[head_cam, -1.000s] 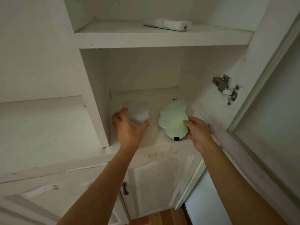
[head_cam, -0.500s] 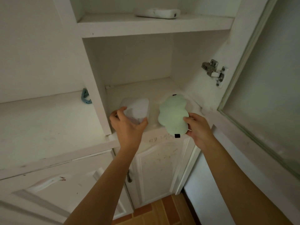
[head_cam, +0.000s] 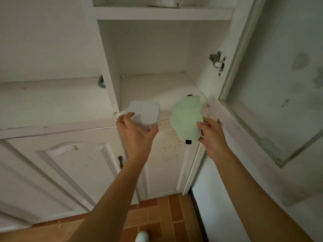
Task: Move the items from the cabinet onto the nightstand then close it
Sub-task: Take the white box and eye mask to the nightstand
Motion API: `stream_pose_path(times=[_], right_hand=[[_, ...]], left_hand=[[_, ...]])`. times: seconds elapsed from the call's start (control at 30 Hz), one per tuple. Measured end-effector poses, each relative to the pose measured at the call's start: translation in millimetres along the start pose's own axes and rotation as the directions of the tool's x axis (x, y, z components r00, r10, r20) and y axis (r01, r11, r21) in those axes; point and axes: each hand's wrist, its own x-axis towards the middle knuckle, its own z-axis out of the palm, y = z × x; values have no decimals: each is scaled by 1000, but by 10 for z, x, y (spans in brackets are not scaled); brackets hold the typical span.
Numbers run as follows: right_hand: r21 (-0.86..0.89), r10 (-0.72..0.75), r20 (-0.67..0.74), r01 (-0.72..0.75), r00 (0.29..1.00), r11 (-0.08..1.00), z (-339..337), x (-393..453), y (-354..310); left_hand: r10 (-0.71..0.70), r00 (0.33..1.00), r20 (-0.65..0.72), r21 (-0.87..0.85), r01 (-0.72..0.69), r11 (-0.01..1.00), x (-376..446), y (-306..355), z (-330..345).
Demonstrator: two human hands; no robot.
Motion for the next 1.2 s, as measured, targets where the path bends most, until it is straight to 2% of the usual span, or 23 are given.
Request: stream_pose_path(times=[0.27, 0.47, 0.63, 0.83, 1.03, 1.2], right_hand=[[-34, 52, 193, -47, 980, 998, -172, -658, 98], [-49, 85, 369, -71, 926, 996, 126, -1110, 227], [-81, 106, 504, -76, 857, 994, 520, -1571, 372], [-149, 183, 648, -112, 739, 982, 1049, -2374, 578], [-211, 243, 803, -122, 544, 970, 1493, -3266, 795], [-264, 283, 887, -105, 364, 959, 1785, -3945, 1000]], left_hand=[[-117, 982, -148, 71, 129, 989, -900, 114, -595], [-176, 938, -298, 113, 217, 969, -1303, 33, -1235], [-200, 874, -442, 145, 289, 946, -1639, -85, -1899], [-222, 743, -632, 150, 399, 905, -2258, -208, -2836], [-194, 574, -796, 171, 520, 837, -3029, -230, -3653], [-155, 406, -901, 151, 627, 764, -3635, -279, -4166]])
